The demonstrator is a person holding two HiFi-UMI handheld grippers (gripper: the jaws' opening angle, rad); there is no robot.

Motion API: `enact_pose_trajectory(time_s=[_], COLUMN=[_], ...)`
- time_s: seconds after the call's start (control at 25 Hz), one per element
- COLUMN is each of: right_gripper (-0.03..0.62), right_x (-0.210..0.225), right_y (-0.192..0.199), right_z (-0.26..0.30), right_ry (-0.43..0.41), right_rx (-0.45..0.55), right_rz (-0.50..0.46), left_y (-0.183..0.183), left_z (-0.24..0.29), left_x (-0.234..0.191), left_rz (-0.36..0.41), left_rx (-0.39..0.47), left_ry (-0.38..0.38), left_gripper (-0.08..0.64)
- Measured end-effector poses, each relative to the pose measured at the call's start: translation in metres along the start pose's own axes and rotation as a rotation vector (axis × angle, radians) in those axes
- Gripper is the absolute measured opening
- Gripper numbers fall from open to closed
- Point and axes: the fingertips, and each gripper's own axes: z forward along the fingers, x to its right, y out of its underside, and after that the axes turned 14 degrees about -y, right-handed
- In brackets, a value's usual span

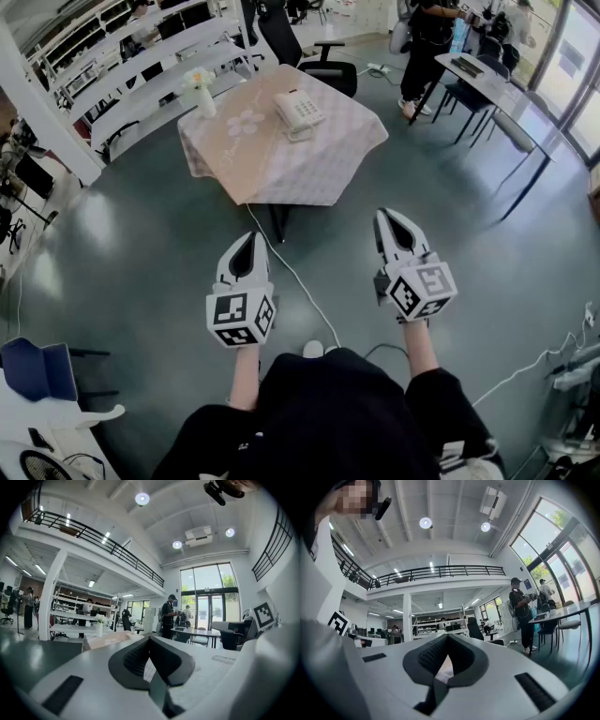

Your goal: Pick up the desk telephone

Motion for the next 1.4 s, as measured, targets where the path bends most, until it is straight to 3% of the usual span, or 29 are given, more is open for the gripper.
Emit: enact_pose_trajectory(time_s=[0.88,1.16,1.4], right_gripper=[-0.008,-0.008,-0.008], right_x=[0.011,0.032,0.074], right_y=[0.015,0.021,0.026], right_z=[0.025,0.037,0.067], right_ry=[0.038,0.040,0.025], right_rx=[0.000,-0.011,-0.012], right_rz=[-0.008,0.005,0.027], left_y=[0.017,0.024,0.026], left_z=[0.032,0.054,0.098], left_x=[-0.014,-0.006,0.000], left_rz=[-0.003,-0.012,-0.021], left_rx=[-0.039,-0.059,-0.068], left_ry=[0.042,0.040,0.007], left_gripper=[0.000,0.000,0.000])
